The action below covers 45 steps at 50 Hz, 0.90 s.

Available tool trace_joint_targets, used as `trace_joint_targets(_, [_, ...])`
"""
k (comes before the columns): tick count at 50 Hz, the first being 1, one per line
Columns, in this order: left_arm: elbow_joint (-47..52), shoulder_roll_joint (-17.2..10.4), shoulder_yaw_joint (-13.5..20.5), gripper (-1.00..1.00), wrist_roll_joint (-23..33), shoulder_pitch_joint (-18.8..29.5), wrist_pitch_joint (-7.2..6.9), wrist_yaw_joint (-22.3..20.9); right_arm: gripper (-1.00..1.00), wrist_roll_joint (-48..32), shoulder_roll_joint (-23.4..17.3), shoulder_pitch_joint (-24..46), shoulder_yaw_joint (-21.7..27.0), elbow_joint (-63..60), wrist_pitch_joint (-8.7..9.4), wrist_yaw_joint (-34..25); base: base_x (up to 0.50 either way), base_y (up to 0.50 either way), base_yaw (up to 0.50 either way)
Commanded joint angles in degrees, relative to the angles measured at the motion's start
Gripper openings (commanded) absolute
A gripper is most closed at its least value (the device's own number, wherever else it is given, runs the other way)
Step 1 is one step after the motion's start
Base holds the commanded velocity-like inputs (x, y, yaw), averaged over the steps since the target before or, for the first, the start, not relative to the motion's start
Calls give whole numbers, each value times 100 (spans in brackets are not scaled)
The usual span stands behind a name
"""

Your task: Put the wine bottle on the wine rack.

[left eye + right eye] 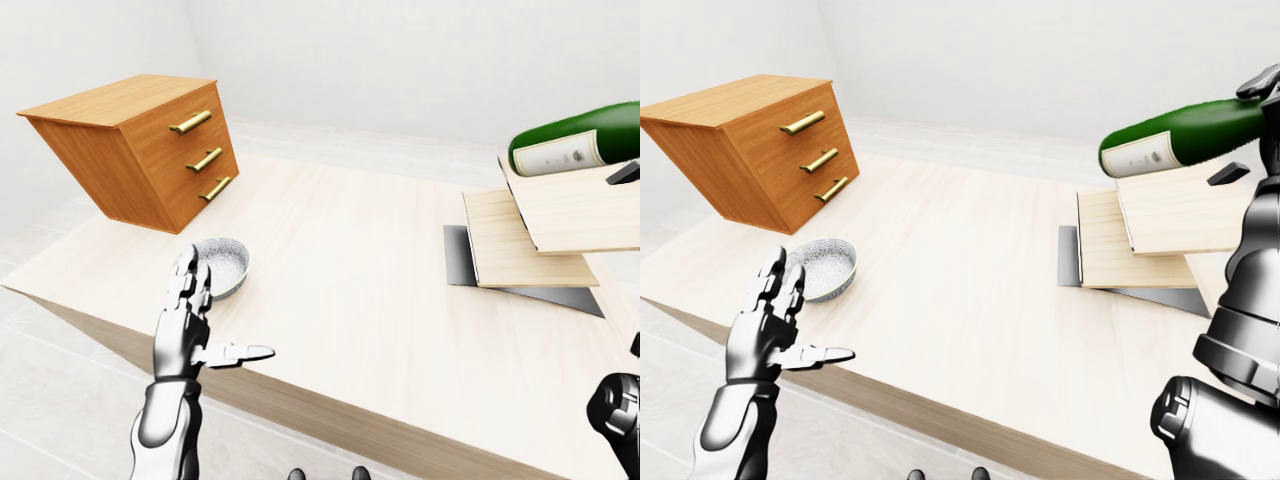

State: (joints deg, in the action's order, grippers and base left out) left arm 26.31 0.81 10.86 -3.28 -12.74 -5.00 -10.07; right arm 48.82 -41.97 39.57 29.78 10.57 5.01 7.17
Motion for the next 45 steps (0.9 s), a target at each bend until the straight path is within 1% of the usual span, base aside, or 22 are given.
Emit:
trace_joint_targets(1, [19,-45,-65,100,-5,84,0,80,-100,845,-870,580,52,1519,-1,1195,0,0,0])
trace_joint_targets(6, [94,-49,-71,100,-19,58,0,93,-100,940,-1147,841,-229,1875,-1,1379,0,0,0])
trace_joint_targets(7, [119,-52,-69,100,-27,47,0,90,-100,920,-1210,976,-363,1987,-1,1350,0,0,0])
trace_joint_targets(10, [97,-61,-50,100,-38,59,0,88,-100,877,-1274,1185,-503,2167,-1,1290,0,0,0])
trace_joint_targets(11, [87,-65,-49,100,-33,82,0,96,-100,831,-1317,1390,-625,2263,-1,1351,0,0,0])
trace_joint_targets(20, [92,-68,-81,100,-5,110,0,114,-100,458,-1396,2399,-974,3204,-1,1209,0,0,0])
trace_joint_targets(22, [90,-66,-101,100,5,123,0,121,-100,372,-1412,2546,-1093,3256,-1,1016,0,0,0])
trace_joint_targets(23, [88,-67,-106,100,7,126,0,123,-100,296,-1399,2650,-1100,3357,-1,1073,0,0,0])
trace_joint_targets(26, [107,-69,-123,100,13,129,0,130,-100,59,-1430,2910,-1182,3693,-1,965,0,0,0])
trace_joint_targets(27, [114,-69,-123,100,4,122,0,123,-100,52,-1446,3003,-1122,3785,-1,864,0,0,0])
trace_joint_targets(30, [83,-80,-104,100,-4,116,0,118,-100,-59,-1493,3131,-1079,4012,-1,854,0,0,0])
trace_joint_targets(35, [19,-67,-88,100,-31,84,0,98,-100,-270,-1552,3332,-1146,4280,-1,764,0,0,0])
trace_joint_targets(36, [-2,-66,-92,100,-26,76,0,94,-100,-215,-1552,3349,-1079,4324,-1,640,0,0,0])
trace_joint_targets(37, [-10,-70,-83,100,-32,85,0,96,-100,-225,-1576,3348,-1031,4347,-1,679,0,0,0])
trace_joint_targets(45, [34,-71,-102,100,-27,98,0,106,-100,-325,-1634,2951,-985,4249,-1,543,0,0,0])
